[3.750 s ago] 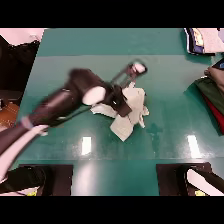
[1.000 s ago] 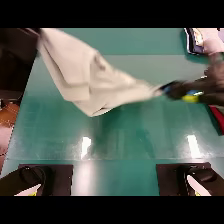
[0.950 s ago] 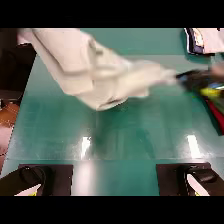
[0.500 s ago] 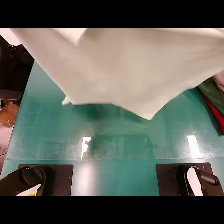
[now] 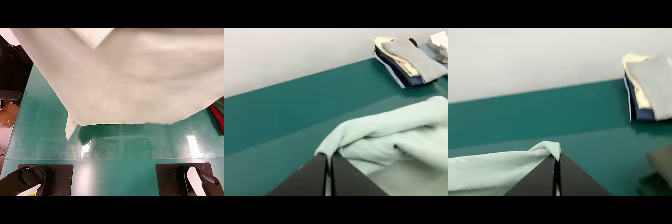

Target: Fold the shirts.

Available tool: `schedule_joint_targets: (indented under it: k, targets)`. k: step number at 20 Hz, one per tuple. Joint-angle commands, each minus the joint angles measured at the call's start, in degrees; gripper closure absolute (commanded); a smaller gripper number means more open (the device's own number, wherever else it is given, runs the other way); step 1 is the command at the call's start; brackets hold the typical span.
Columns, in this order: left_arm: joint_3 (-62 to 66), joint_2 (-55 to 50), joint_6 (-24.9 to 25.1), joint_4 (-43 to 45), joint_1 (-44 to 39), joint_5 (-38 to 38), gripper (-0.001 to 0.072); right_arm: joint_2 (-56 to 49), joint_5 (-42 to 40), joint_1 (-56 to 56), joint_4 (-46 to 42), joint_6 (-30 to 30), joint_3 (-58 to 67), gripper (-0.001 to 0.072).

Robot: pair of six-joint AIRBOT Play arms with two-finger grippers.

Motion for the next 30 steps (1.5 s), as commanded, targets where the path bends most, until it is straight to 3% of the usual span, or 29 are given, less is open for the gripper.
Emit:
schedule_joint_targets:
  k: [1, 4, 6, 9, 14, 17, 18, 19, 20, 21, 22, 23, 26, 27, 30]
  targets:
    - [-5.8, -0.8, 0.0, 3.3, 0.0, -1.6, 0.0679, -9.1, 10.5, -0.2, 0.3, 1.6, 5.3, 0.0699]
    - [-13.9, -5.7, 2.5, 5.6, 0.0, -3.0, 0.0679, -16.9, 13.0, -0.2, 0.2, 1.6, 2.8, 0.0699]
    - [-16.8, -11.6, 5.9, 6.1, 0.0, 0.0, 0.0679, -20.8, 11.3, -0.2, 0.2, 1.0, -2.1, 0.07]
    - [-17.2, -22.4, 6.4, 3.2, 3.9, 6.4, 0.068, -25.3, 7.1, 1.7, -0.2, -1.1, -10.2, 0.0699]
    - [-17.2, -36.1, 7.0, -24.6, 17.1, 17.7, 0.0678, -29.0, -8.4, 9.4, -0.2, -2.8, -20.7, 0.0699]
    - [-17.2, -38.6, 7.9, -29.1, 21.8, 16.8, 0.0677, -31.2, -15.4, 13.4, -1.4, -2.8, -21.6, 0.0698]
    - [-17.2, -38.6, 8.0, -29.1, 22.9, 15.7, 0.0604, -32.1, -16.1, 14.6, -3.3, -2.8, -20.8, 0.0697]
    - [-16.8, -38.6, 8.0, -29.1, 24.2, 13.5, 0.0258, -33.0, -16.0, 15.7, -5.8, -2.8, -19.5, 0.0697]
    - [-16.3, -38.6, 8.0, -29.0, 25.5, 10.8, 0.0041, -33.6, -15.5, 16.5, -8.1, -2.8, -18.3, 0.0696]
    - [-15.7, -38.6, 8.5, -29.0, 27.2, 6.8, 0.0033, -34.0, -14.7, 16.9, -10.0, -2.8, -16.9, 0.0637]
    - [-15.3, -38.5, 9.5, -29.0, 28.8, 2.8, 0.0033, -34.1, -13.5, 17.0, -11.4, -2.8, -15.5, 0.0362]
    - [-15.3, -38.3, 9.5, -29.0, 30.4, -1.2, 0.0033, -34.1, -12.4, 16.9, -12.3, -2.8, -14.3, 0.0162]
    - [-15.7, -38.1, 12.5, -28.9, 33.0, -11.7, 0.0035, -34.1, -6.8, 15.4, -12.0, -2.8, -10.2, 0.0164]
    - [-16.4, -38.1, 12.7, -28.6, 33.0, -14.0, 0.0068, -34.1, -5.0, 15.4, -12.0, -2.8, -9.5, 0.0166]
    - [-21.5, -38.1, 13.1, -29.0, 31.0, -14.6, 0.0094, -34.0, 0.5, 15.9, -12.1, -2.9, -9.4, 0.0177]
